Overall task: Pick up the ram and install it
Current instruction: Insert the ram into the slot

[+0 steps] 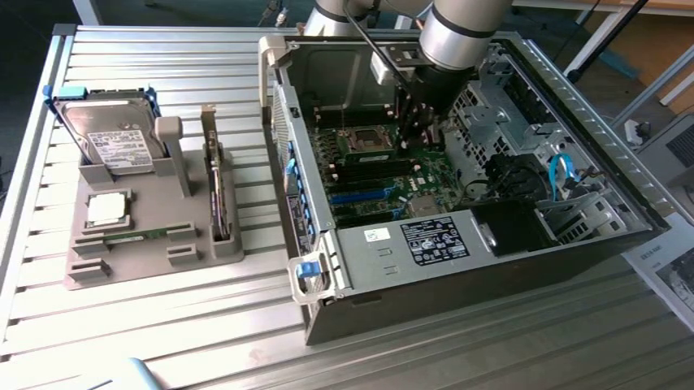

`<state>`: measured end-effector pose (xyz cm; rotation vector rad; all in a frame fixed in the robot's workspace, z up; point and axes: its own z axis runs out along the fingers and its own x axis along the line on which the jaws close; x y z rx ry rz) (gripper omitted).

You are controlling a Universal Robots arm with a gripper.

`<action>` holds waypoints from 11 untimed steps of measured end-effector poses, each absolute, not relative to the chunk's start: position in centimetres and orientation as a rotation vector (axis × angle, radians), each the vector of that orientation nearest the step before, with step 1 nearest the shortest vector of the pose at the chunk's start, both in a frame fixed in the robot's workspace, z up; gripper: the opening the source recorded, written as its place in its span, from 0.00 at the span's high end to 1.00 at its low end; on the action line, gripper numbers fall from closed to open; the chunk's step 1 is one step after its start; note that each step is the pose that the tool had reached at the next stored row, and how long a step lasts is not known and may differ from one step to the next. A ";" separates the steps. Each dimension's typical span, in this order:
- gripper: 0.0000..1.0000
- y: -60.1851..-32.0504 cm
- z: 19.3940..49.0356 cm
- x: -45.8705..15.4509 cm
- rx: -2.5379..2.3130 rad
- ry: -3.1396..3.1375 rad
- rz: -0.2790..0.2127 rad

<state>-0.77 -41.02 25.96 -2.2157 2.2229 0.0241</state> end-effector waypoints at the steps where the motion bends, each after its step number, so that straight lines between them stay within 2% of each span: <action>1: 0.88 -41.0 26.0 -0.8 -2.216 2.223 0.024; 11: 0.88 -41.1 25.5 -1.0 -2.215 2.222 0.022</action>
